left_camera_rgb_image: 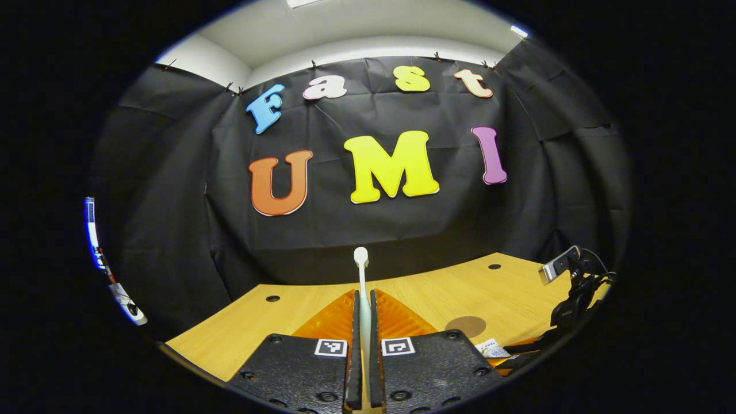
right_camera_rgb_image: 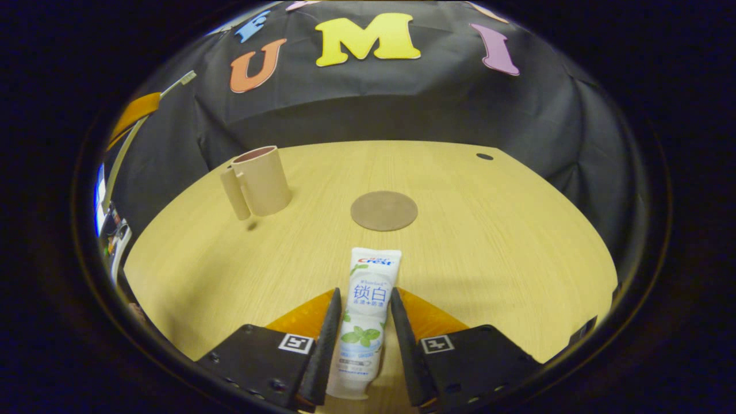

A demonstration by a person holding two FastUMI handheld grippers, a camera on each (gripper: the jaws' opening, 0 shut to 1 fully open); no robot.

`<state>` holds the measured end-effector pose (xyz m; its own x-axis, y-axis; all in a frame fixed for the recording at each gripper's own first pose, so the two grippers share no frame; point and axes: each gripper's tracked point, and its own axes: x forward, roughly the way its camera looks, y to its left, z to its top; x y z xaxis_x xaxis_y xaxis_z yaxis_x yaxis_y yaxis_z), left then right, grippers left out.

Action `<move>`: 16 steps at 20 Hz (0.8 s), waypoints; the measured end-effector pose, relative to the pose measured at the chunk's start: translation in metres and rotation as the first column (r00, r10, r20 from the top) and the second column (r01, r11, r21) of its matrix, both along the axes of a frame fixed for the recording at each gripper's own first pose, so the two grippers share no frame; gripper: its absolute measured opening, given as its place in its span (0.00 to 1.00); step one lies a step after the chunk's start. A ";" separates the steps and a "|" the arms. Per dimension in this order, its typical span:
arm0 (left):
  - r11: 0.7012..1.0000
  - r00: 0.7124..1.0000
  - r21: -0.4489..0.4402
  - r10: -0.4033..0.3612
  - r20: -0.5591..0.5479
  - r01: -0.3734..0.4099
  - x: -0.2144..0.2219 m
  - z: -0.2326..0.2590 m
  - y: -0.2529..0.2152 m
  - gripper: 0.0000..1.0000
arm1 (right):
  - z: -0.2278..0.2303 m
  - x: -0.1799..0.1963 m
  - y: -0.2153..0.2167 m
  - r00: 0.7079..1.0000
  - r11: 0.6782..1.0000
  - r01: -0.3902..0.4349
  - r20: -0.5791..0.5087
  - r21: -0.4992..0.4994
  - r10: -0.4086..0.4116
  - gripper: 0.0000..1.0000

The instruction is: Put the toothbrush and toothpaste on the desktop into the cup, then pick up the cup and place it on the coaster on the desktop.

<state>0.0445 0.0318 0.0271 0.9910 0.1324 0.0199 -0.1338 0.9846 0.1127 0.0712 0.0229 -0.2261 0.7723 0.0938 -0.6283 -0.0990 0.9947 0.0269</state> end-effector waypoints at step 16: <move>0.994 0.999 -0.104 -0.036 -0.010 0.035 0.039 0.019 0.011 0.07 | 0.076 0.017 0.014 0.967 0.995 -0.088 0.242 0.045 0.075 0.34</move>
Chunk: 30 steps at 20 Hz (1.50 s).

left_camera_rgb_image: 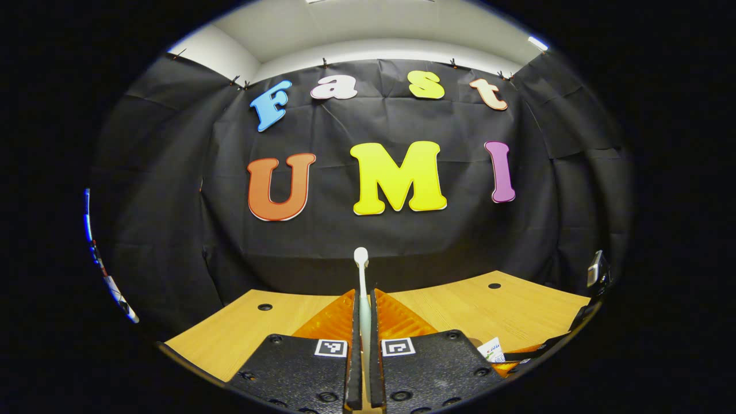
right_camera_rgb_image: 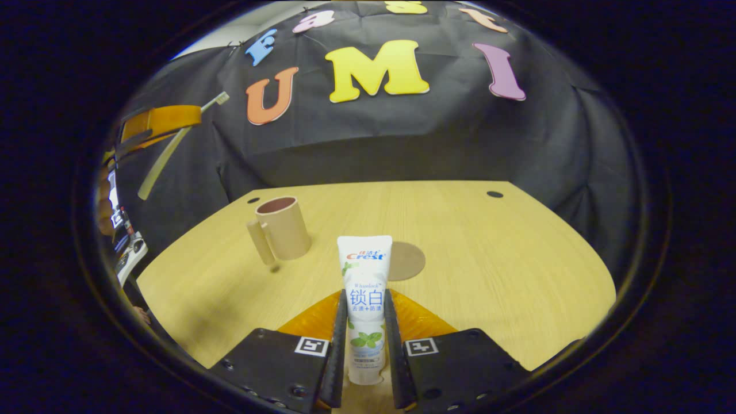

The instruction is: Put the toothbrush and toothpaste on the desktop into the cup, then pick up the cup and place it on the coaster on the desktop.

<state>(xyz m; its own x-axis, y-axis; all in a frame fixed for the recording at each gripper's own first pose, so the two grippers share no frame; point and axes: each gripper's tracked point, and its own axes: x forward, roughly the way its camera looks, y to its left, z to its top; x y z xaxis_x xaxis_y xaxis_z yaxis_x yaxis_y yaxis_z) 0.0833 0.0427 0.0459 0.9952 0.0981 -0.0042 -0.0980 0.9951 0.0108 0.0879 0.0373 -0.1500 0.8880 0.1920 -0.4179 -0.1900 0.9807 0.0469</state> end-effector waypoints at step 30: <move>0.982 0.994 -0.177 -0.078 -0.078 0.063 0.010 -0.056 0.001 0.09 | -0.027 0.055 0.035 0.996 0.998 -0.053 -0.075 -0.035 0.050 0.37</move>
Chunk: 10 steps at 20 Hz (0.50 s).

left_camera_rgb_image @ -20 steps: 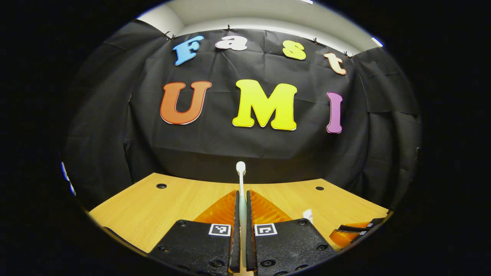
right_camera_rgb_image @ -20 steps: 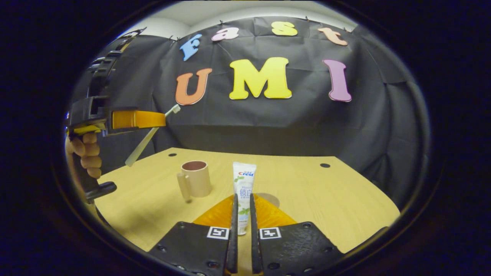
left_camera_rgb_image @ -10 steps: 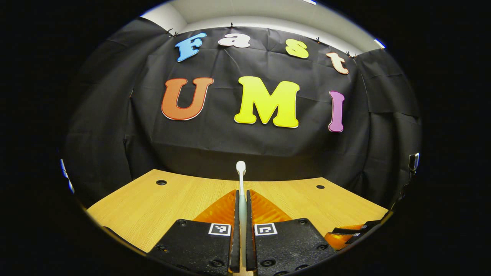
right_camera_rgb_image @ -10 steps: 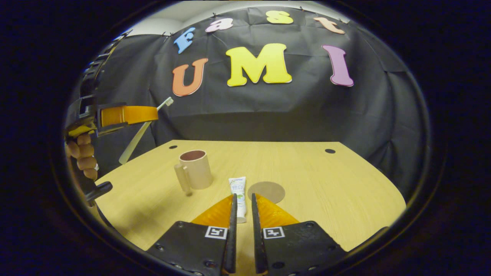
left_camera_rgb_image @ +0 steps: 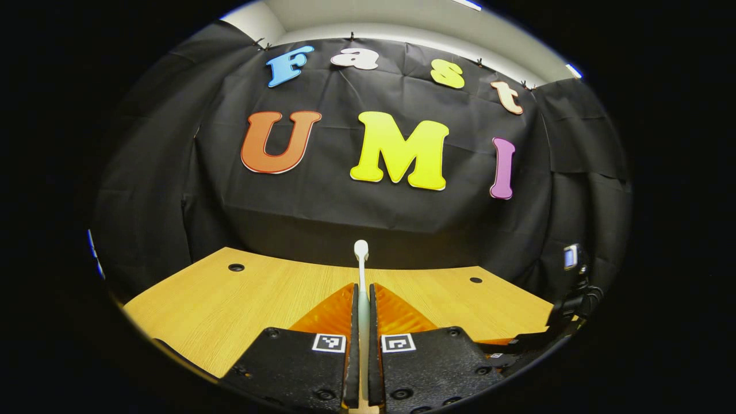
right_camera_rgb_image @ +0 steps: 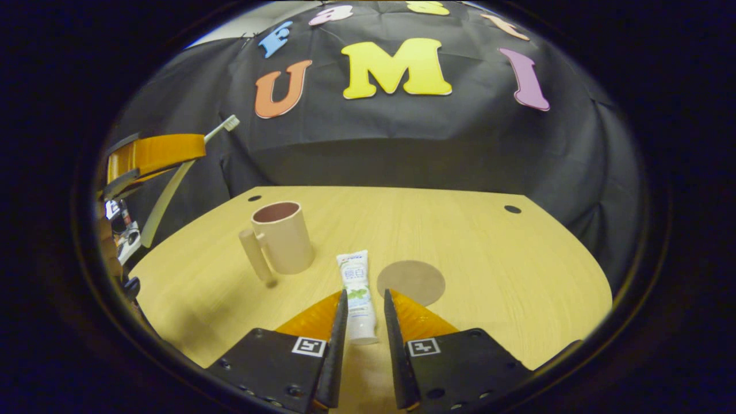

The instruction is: Put the toothbrush and toothpaste on the desktop into the cup, then pick up the cup and place it on the coaster on the desktop.

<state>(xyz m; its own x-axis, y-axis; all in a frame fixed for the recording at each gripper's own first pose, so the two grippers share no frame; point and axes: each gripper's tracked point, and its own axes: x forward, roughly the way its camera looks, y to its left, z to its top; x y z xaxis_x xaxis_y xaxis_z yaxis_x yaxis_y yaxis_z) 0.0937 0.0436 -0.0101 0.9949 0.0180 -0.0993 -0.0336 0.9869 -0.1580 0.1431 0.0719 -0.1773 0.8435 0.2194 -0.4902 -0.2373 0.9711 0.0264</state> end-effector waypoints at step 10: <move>1.000 0.999 0.008 -0.021 -0.035 0.021 -0.004 -0.020 0.002 0.09 | -0.029 0.042 0.018 0.997 0.997 -0.027 -0.071 -0.073 0.022 0.48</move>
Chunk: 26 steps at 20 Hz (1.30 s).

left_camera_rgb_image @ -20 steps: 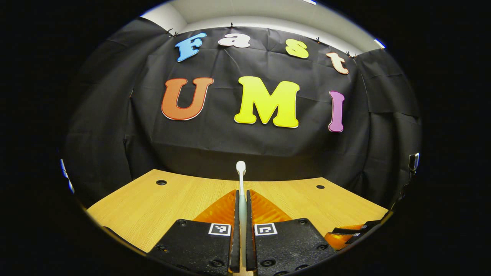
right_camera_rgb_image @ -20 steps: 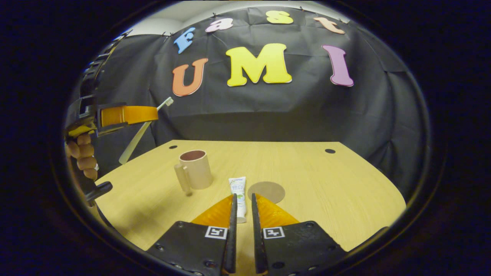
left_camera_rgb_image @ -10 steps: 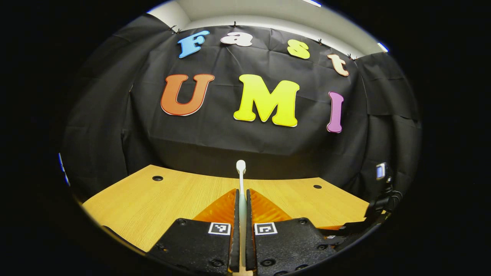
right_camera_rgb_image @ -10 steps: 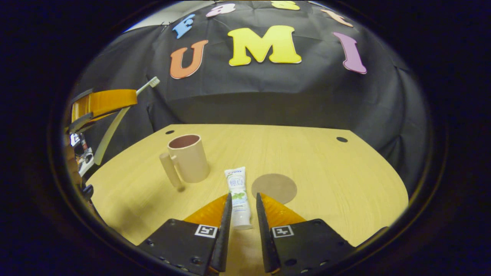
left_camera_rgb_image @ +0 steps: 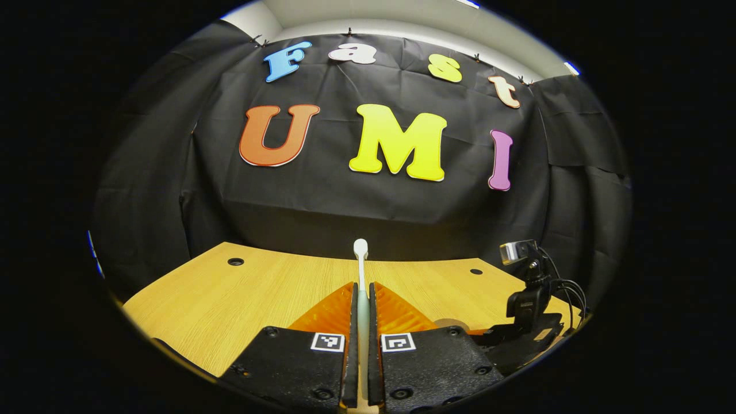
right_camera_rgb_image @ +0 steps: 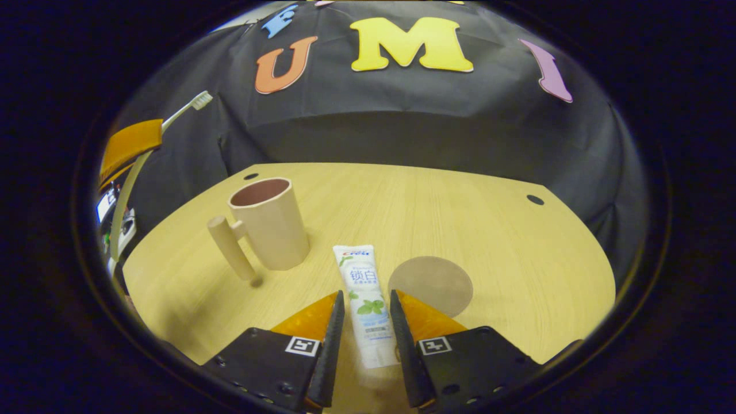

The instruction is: Put the toothbrush and toothpaste on the desktop into the cup, then pick up the cup and place it on the coaster on the desktop.

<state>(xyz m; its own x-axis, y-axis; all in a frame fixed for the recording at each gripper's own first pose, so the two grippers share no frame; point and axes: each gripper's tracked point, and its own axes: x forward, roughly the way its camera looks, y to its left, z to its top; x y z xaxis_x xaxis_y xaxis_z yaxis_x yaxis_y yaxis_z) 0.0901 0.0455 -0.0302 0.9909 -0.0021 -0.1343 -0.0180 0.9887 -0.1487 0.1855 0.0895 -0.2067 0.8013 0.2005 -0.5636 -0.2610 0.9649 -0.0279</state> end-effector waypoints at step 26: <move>0.991 0.993 0.136 -0.011 0.113 -0.004 0.065 0.022 -0.006 0.09 | 0.085 -0.027 -0.031 0.971 0.975 -0.009 0.234 0.223 -0.045 0.30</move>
